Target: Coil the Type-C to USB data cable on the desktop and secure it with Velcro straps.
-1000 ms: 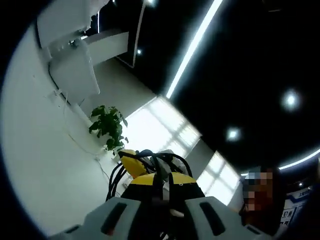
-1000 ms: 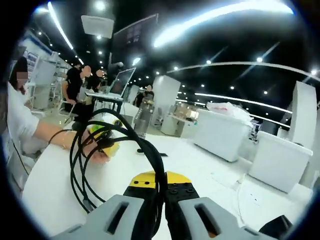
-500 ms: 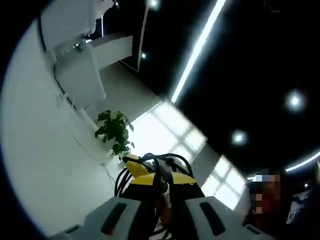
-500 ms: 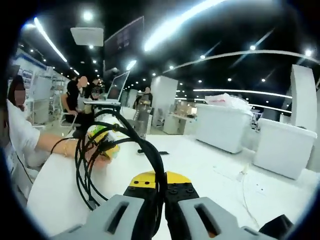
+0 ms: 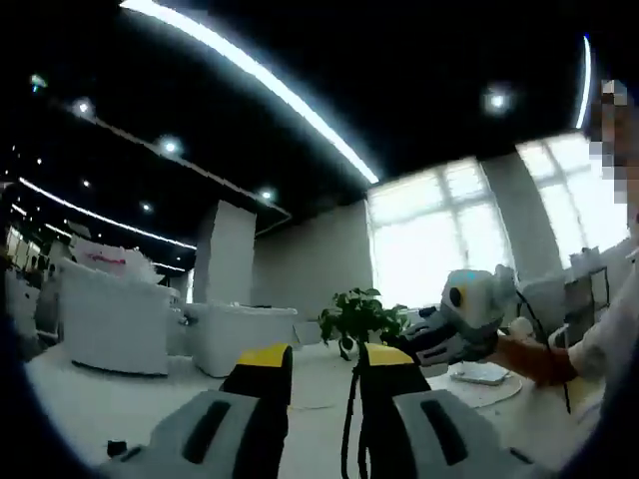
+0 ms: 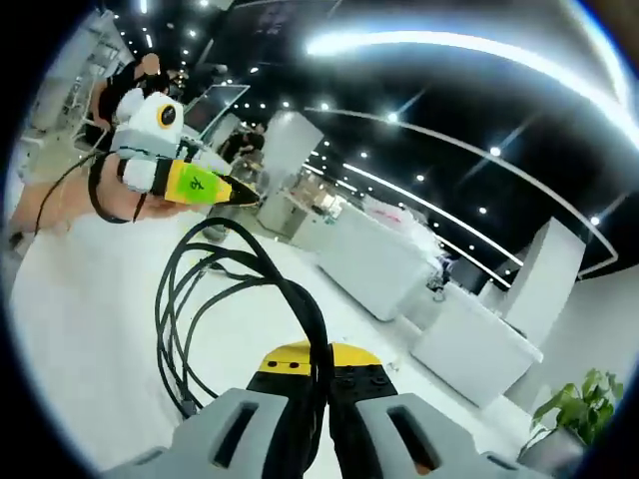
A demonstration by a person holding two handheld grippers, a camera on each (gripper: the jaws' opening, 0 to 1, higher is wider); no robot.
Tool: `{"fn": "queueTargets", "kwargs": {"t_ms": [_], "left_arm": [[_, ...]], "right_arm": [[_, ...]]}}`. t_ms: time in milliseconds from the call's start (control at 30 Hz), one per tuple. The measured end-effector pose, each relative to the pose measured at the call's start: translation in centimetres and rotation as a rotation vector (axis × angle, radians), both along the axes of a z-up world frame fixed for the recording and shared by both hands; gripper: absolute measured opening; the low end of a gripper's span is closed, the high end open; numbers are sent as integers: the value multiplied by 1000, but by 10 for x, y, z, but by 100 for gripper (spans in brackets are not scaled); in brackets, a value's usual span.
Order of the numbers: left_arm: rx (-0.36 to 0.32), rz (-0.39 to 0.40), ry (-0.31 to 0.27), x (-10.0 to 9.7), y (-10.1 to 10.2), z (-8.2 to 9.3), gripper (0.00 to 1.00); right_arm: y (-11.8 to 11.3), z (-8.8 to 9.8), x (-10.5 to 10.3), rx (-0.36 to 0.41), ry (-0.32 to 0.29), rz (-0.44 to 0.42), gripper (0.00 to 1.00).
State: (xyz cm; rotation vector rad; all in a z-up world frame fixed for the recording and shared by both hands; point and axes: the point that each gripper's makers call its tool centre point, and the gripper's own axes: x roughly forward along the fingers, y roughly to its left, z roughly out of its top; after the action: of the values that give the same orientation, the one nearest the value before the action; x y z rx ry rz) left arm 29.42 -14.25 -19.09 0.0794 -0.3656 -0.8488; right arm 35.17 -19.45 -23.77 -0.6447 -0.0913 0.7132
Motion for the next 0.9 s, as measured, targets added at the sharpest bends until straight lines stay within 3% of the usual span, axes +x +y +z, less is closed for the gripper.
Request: {"fn": "queueTargets", "kwargs": {"t_ms": [100, 200, 267, 367, 433, 467, 533, 600, 667, 767, 867, 900], "left_arm": [[162, 27, -50, 2, -22, -11, 35], [403, 118, -122, 16, -34, -33, 32], [500, 159, -128, 27, -35, -46, 29], [608, 229, -168, 36, -29, -54, 7], [509, 273, -163, 41, -23, -43, 3], [473, 265, -152, 39, -20, -40, 2], [414, 342, -115, 44, -7, -31, 2], [373, 385, -123, 43, -1, -26, 2], [371, 428, -145, 41, 3, -24, 2], [344, 480, -163, 39, 7, -18, 2], [255, 508, -116, 40, 14, -11, 2], [230, 514, -104, 40, 17, -8, 2]], "right_arm": [[5, -4, -4, -26, -14, 10, 3], [10, -2, -12, -42, -40, 48, 3], [16, -2, -19, -61, -58, 87, 3], [21, -1, -25, -65, -75, 111, 3], [24, 0, -24, -32, -83, 107, 4], [25, 4, -21, 42, -88, 91, 5], [22, 6, -13, 174, -83, 33, 7], [16, 6, -8, 225, -123, -38, 11], [11, 9, -8, 224, -183, -92, 14], [8, 14, -12, 258, -215, -132, 17], [1, 19, -13, 310, -229, -174, 22], [0, 18, -15, 337, -205, -171, 22]]}}
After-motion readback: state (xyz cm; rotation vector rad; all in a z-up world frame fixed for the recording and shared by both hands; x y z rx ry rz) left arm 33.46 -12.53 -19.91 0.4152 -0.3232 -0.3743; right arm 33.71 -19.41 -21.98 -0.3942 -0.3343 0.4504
